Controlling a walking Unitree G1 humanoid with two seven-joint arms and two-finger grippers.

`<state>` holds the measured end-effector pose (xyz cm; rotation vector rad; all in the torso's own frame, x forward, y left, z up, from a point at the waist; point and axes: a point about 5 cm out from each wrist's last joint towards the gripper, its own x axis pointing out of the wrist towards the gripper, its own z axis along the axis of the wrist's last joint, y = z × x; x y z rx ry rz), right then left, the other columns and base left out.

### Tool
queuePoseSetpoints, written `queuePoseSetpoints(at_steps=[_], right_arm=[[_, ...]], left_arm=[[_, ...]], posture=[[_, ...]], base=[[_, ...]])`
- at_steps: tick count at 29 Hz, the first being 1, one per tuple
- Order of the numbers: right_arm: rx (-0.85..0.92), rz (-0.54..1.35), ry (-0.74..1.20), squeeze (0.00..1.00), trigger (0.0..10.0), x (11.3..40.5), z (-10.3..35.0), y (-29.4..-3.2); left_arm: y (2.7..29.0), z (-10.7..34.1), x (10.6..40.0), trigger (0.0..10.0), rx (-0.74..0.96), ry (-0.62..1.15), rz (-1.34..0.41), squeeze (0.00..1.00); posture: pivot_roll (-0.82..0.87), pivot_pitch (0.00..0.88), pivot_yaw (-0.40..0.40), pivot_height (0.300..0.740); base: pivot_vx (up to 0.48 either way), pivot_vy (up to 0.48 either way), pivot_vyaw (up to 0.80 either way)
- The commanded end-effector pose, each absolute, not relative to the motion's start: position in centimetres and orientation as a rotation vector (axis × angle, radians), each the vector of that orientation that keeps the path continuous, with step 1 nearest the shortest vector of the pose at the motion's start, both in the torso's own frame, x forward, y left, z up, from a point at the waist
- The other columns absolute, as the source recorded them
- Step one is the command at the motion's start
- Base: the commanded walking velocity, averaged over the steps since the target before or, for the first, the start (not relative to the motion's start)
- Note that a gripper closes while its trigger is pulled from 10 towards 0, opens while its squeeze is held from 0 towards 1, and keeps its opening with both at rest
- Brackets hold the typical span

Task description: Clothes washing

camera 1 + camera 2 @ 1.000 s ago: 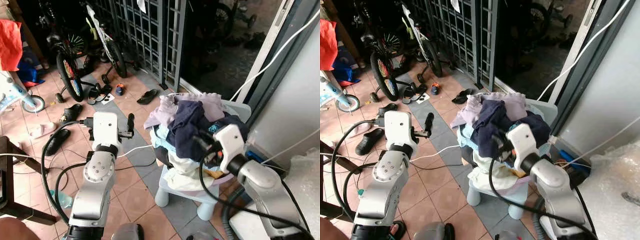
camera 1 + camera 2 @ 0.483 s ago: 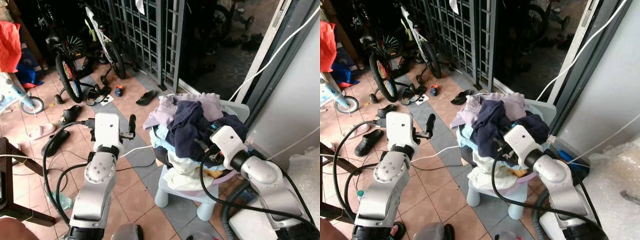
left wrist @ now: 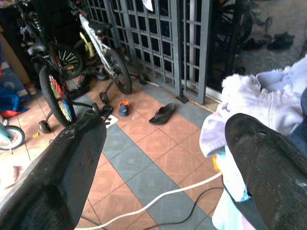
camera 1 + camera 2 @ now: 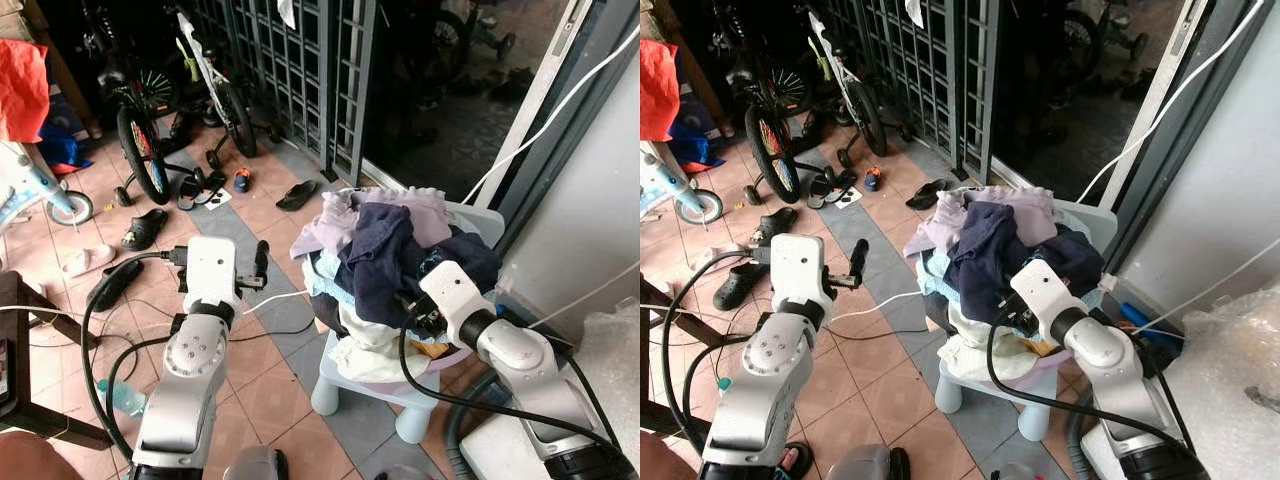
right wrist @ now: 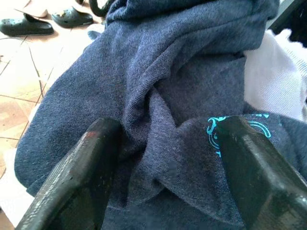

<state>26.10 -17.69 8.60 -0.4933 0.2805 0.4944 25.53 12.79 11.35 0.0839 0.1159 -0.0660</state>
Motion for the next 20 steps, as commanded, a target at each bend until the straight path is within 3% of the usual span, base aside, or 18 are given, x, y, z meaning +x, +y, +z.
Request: queuePoseSetpoints(at_steps=[1,2,3,4,5,20], right_arm=[[-0.463,0.462,0.300,1.00,0.0,26.2,8.2,-17.7],[-0.463,0.462,0.300,1.00,0.0,26.2,8.2,-17.7],[-0.457,0.451,0.294,0.19,0.0,26.5,8.3,-17.4],[-0.457,0.451,0.294,0.19,0.0,26.5,8.3,-17.4],[-0.446,0.444,0.295,0.00,0.0,26.7,8.2,-17.0],[-0.453,0.444,0.325,0.00,0.0,27.0,7.7,-16.7]], left_arm=[[13.3,11.1,25.0,10.0,0.097,0.128,-0.067,0.00],[13.3,11.1,25.0,10.0,0.097,0.128,-0.067,0.00],[13.7,11.1,24.7,10.0,0.099,0.131,-0.059,0.00],[13.7,11.1,24.7,10.0,0.099,0.131,-0.059,0.00],[14.2,11.1,24.6,10.0,0.101,0.132,-0.043,0.00],[14.0,11.4,24.6,10.0,0.099,0.129,-0.048,0.00]], posture=[[0.03,0.018,0.071,0.740],[0.03,0.018,0.071,0.740],[0.03,0.018,0.071,0.740],[0.03,0.018,0.071,0.740],[0.04,0.022,0.068,0.740],[0.05,0.044,0.065,0.740]], base=[[0.000,0.000,0.00],[0.000,0.000,0.00],[0.000,0.000,0.00],[0.000,0.000,0.00],[0.000,0.000,0.00],[0.000,0.000,0.00]])
